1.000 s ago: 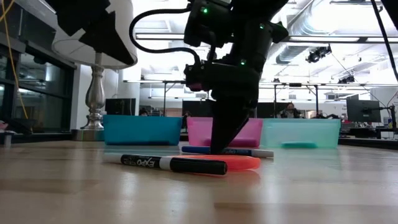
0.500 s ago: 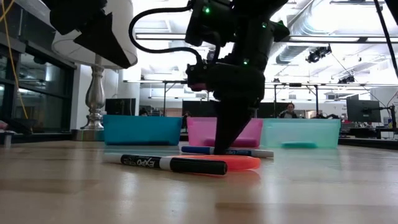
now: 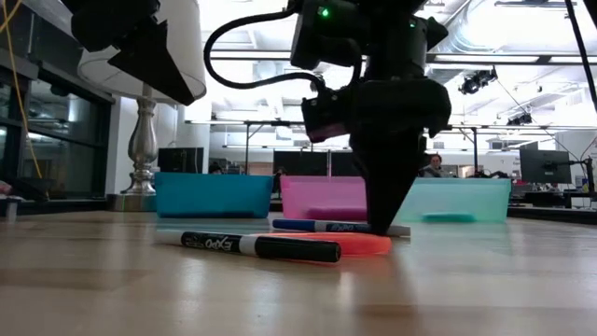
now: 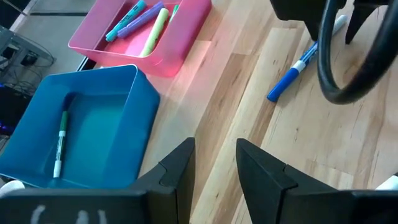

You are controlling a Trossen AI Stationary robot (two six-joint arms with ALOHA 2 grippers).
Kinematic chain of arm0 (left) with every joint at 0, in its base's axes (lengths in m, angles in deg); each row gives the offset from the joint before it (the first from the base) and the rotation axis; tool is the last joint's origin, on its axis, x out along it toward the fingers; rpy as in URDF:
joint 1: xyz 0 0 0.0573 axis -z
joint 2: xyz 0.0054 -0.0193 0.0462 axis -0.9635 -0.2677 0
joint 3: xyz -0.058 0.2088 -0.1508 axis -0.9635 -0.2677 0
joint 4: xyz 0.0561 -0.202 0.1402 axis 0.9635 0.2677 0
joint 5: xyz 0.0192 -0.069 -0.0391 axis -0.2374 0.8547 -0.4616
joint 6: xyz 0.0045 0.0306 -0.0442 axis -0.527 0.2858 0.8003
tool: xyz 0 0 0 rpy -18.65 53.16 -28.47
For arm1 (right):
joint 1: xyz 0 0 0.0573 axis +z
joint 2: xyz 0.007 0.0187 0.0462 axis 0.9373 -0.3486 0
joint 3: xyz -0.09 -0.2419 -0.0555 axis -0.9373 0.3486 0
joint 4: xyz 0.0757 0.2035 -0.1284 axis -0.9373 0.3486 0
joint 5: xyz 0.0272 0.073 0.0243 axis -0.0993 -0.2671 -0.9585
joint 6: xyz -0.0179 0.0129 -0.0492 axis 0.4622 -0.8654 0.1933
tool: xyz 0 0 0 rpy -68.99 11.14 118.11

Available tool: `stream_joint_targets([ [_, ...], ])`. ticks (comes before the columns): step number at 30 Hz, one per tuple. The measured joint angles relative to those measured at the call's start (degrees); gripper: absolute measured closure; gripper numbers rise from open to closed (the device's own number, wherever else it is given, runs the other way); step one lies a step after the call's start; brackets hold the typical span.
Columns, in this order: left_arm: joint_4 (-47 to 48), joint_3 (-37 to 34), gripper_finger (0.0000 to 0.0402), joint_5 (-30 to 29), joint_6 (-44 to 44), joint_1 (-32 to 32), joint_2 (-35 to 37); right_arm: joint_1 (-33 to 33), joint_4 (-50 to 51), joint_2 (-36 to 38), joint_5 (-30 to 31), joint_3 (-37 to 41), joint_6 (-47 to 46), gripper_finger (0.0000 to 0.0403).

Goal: Pick & Place Markers
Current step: Put the blue dry erase marker into the dark blue bin

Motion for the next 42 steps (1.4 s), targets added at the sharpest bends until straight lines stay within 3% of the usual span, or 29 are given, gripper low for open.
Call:
stream_joint_targets([
  [14, -0.1, 0.0, 0.0289, 0.9, 0.6, 0.0, 0.0, -0.5, 0.4, 0.0, -0.2, 0.0, -0.3, 0.0252],
  [29, -0.1, 0.0, 0.0289, 0.9, 0.9, 0.0, 0.0, -0.9, 0.4, 0.0, 1.2, 0.0, 0.3, 0.0376],
  [42, -0.1, 0.0, 0.0289, 0.9, 1.1, 0.0, 0.0, 1.8, 0.6, 0.0, 6.9, 0.0, 2.9, 0.0383],
])
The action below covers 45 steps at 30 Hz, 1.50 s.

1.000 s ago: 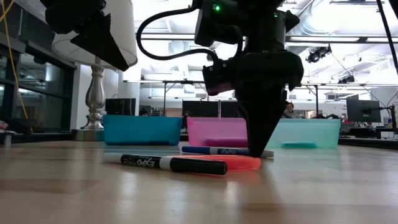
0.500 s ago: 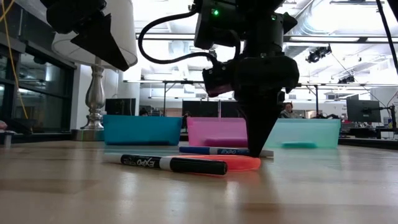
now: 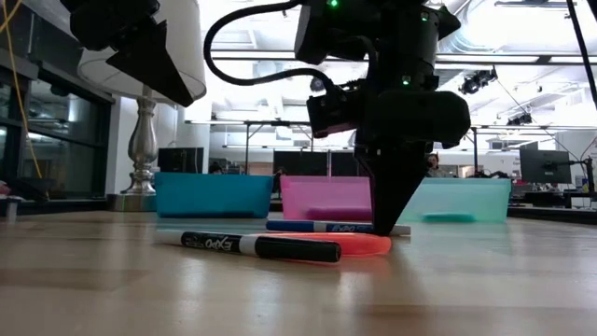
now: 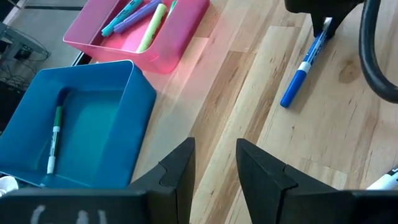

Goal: Pick & Place Markers
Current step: Put the blue dry erase marker into the dark blue bin

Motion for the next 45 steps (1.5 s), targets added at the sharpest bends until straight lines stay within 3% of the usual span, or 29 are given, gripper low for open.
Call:
stream_joint_targets([
  [21, -1.6, 0.0, 0.0289, -0.1, 0.0, 0.0, 0.0, 0.2, 4.1, 5.5, 3.9, 1.3, 3.5, 0.0389],
  [31, -9.2, 0.0, 0.0289, -8.9, -3.9, -0.5, -0.1, 0.8, 11.8, 14.1, 14.9, 1.4, 0.8, 0.039],
  [40, -20.4, 0.0, 0.0289, -8.1, -15.3, -6.3, -1.2, 5.6, 11.0, 26.4, 28.1, 1.7, -2.2, 0.039],
  [45, -26.2, 0.0, 0.0289, -6.6, -21.8, -9.6, -1.2, 9.0, 10.0, 37.6, 34.0, 8.7, -7.3, 0.039],
])
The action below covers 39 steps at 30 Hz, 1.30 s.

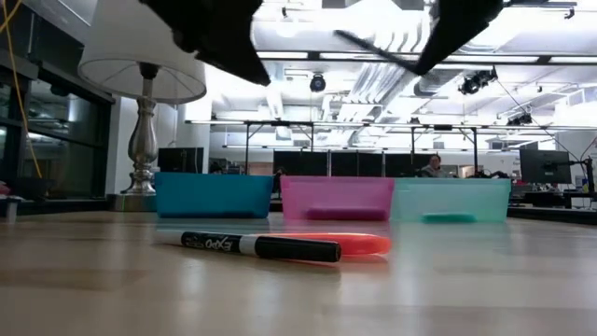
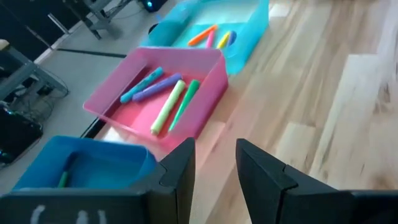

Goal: Pick & Place Markers
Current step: Put the blue dry erase marker into the dark blue bin

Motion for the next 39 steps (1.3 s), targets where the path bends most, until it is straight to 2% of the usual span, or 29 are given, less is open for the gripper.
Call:
stream_joint_targets([
  [5, -8.3, 0.0, 0.0289, 5.7, -8.0, -3.1, 0.0, 3.7, -7.8, 13.2, 5.1, 13.2, -4.2, 0.039],
  [7, -14.7, -0.4, 0.0289, 10.4, -12.7, -4.8, 0.0, 5.0, -13.4, 18.0, 5.6, 18.9, -4.1, 0.039],
  [11, -33.5, -4.0, 0.0289, 22.4, -23.1, -8.6, 0.0, 6.2, -26.8, 25.7, 6.8, 29.8, 0.3, 0.039],
  [14, -43.8, -5.5, 0.0289, 29.6, -26.4, -11.4, 0.0, 6.4, -36.3, 29.4, 7.7, 36.1, 4.4, 0.039],
  [16, -46.8, -5.7, 0.0289, 33.6, -27.1, -13.1, 0.0, 6.3, -43.2, 30.9, 8.2, 39.2, 7.8, 0.039],
  [21, -51.7, -5.7, 0.0289, 43.2, -26.9, -16.6, 0.0, 5.7, -61.2, 31.3, 8.2, 43.6, 18.7, 0.039],
  [26, -54.4, -5.7, 0.0289, 49.5, -26.2, -18.6, 0.0, 3.0, -70.2, 29.7, 6.7, 43.9, 25.1, 0.039],
  [36, -56.7, -5.7, 0.0289, 51.7, -27.6, -18.5, 0.0, -5.3, -86.9, 22.2, -7.4, 43.9, 31.0, 0.039],
  [39, -56.7, -5.7, 0.0289, 51.6, -27.7, -18.5, 0.0, -6.5, -90.0, 19.5, -9.4, 43.9, 31.6, 0.039],
])
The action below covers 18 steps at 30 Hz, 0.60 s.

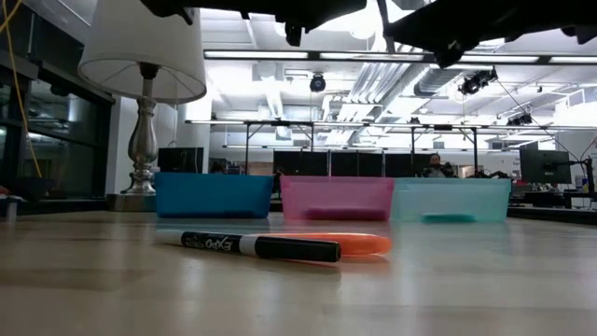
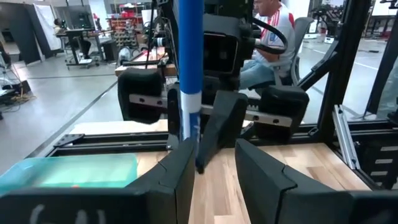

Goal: Pick & Place Markers
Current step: Put the blue dry erase marker into the dark blue bin

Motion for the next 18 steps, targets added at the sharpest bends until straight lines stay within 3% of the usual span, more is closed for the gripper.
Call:
stream_joint_targets([
  [9, 0.9, 0.0, 0.0289, -4.0, 0.0, 0.0, 0.0, -0.5, -2.7, -3.6, -0.9, 0.0, -0.3, 0.039],
  [18, 0.9, 0.0, 0.0289, -4.2, 0.0, 0.0, 0.0, -2.0, -3.7, -3.6, -2.6, 0.0, -0.4, 0.039],
])
